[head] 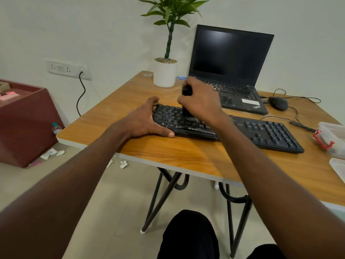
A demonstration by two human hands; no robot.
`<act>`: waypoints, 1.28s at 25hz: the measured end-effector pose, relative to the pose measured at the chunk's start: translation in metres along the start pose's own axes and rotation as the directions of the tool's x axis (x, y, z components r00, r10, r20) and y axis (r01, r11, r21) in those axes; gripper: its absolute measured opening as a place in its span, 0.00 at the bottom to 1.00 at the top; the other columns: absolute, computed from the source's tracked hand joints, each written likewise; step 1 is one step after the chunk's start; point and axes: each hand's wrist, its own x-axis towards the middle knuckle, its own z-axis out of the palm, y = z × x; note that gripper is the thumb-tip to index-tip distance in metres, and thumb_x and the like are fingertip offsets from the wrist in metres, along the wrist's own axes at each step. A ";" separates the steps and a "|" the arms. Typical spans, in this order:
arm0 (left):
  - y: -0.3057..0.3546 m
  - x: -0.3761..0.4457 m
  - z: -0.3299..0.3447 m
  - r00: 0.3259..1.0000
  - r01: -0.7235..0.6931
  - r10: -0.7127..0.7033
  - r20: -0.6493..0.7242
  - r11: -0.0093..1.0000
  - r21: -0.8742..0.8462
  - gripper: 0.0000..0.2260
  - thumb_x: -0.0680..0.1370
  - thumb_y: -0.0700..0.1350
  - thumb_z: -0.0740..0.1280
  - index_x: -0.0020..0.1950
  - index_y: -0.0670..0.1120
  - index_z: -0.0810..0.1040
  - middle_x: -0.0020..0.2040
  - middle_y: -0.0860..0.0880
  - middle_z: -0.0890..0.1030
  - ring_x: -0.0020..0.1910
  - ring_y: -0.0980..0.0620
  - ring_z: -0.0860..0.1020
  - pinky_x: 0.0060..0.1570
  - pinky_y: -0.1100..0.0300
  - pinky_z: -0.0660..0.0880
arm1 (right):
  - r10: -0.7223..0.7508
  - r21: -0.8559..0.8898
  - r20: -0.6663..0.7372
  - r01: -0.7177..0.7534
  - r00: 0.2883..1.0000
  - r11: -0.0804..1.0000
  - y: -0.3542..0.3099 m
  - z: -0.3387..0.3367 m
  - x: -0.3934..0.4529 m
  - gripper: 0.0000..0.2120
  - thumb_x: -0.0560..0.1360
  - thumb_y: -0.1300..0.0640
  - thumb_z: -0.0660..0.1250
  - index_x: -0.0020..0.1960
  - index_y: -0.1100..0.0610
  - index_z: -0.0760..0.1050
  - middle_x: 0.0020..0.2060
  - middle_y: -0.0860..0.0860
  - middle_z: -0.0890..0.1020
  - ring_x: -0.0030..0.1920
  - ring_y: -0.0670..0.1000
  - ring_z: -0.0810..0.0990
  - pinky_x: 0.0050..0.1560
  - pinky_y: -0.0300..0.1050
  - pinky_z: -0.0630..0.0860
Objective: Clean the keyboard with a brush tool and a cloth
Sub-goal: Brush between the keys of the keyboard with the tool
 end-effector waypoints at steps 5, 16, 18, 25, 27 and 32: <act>-0.002 0.001 0.000 1.000 -0.012 0.011 -0.015 1.000 -0.013 0.74 0.51 0.73 0.85 0.83 0.63 0.40 0.82 0.48 0.65 0.79 0.45 0.67 0.79 0.42 0.66 | 0.128 0.594 0.184 -0.214 0.974 0.775 -0.042 0.033 0.024 0.12 0.78 0.57 0.71 0.60 0.51 0.74 0.52 0.48 0.77 0.55 0.55 0.82 0.41 0.53 0.87; -0.002 0.001 0.001 1.000 0.023 -0.023 -0.007 1.000 -0.014 0.73 0.48 0.74 0.84 0.83 0.62 0.45 0.83 0.54 0.64 0.80 0.47 0.64 0.79 0.40 0.63 | -0.001 -0.160 0.114 0.019 0.994 0.987 -0.021 0.006 0.022 0.17 0.73 0.53 0.70 0.62 0.50 0.75 0.53 0.51 0.79 0.53 0.55 0.79 0.49 0.50 0.79; 0.000 -0.001 0.000 1.000 0.019 -0.019 -0.009 1.000 -0.021 0.74 0.49 0.74 0.84 0.84 0.62 0.44 0.83 0.53 0.63 0.81 0.47 0.64 0.80 0.41 0.63 | -0.024 0.172 0.121 0.003 0.992 0.985 -0.029 0.016 0.020 0.15 0.76 0.53 0.71 0.61 0.49 0.74 0.53 0.47 0.79 0.55 0.54 0.80 0.51 0.52 0.83; 0.003 -0.002 0.000 1.000 0.023 -0.023 -0.005 0.999 -0.030 0.73 0.49 0.73 0.85 0.84 0.61 0.46 0.83 0.54 0.64 0.79 0.49 0.65 0.80 0.42 0.63 | 0.084 0.073 0.068 -0.089 0.994 0.993 0.009 -0.012 0.006 0.13 0.76 0.52 0.72 0.59 0.49 0.75 0.46 0.46 0.78 0.49 0.50 0.79 0.48 0.50 0.80; 0.003 -0.001 0.000 1.000 0.019 -0.019 -0.002 1.000 -0.017 0.72 0.49 0.73 0.84 0.84 0.60 0.47 0.83 0.53 0.63 0.79 0.49 0.64 0.80 0.41 0.63 | 0.133 -0.153 0.062 -0.123 0.989 0.981 0.026 -0.033 -0.002 0.12 0.76 0.52 0.71 0.58 0.49 0.75 0.44 0.47 0.78 0.48 0.51 0.79 0.44 0.48 0.75; 0.008 -0.004 -0.001 0.999 0.036 -0.036 0.003 0.999 -0.006 0.71 0.50 0.73 0.83 0.84 0.59 0.49 0.83 0.50 0.63 0.80 0.46 0.64 0.79 0.42 0.63 | 0.052 0.118 0.014 -0.053 0.999 0.992 0.033 -0.035 -0.017 0.11 0.77 0.54 0.71 0.57 0.48 0.74 0.46 0.44 0.79 0.47 0.46 0.79 0.47 0.47 0.80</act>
